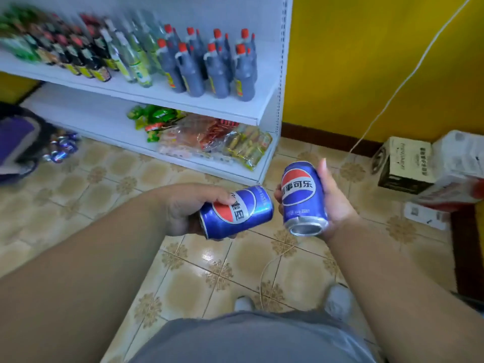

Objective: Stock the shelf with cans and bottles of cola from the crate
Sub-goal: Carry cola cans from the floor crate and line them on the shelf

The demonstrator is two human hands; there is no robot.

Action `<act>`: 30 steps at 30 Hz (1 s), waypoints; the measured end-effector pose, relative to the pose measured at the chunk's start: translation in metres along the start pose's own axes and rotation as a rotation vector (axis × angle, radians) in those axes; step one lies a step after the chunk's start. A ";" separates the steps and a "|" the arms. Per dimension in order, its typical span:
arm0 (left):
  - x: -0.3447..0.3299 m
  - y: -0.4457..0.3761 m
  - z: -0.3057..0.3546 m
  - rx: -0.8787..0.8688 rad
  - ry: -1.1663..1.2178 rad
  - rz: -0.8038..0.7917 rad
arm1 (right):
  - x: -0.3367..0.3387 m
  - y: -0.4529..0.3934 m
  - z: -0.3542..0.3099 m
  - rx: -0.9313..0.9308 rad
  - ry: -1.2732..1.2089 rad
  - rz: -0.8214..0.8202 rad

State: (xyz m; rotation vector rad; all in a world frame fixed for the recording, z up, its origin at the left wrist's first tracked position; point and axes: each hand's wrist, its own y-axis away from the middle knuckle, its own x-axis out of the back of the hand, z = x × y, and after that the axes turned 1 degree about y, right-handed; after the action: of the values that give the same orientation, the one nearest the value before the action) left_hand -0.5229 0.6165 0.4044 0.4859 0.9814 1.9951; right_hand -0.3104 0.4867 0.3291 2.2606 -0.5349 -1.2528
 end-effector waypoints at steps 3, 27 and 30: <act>0.051 0.029 -0.013 -0.102 0.093 0.036 | -0.063 -0.017 0.005 -0.001 0.026 -0.022; 0.215 -0.024 0.067 -0.454 1.472 0.579 | -0.317 -0.218 -0.044 -0.376 0.226 -0.413; 0.233 -0.012 0.079 -0.548 1.619 0.423 | -0.348 -0.224 -0.028 -0.413 0.265 -0.452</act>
State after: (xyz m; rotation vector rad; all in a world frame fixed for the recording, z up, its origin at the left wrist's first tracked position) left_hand -0.6001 0.8473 0.4390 -1.5868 1.0823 2.7622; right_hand -0.4383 0.8653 0.4400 2.1930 0.3245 -1.1038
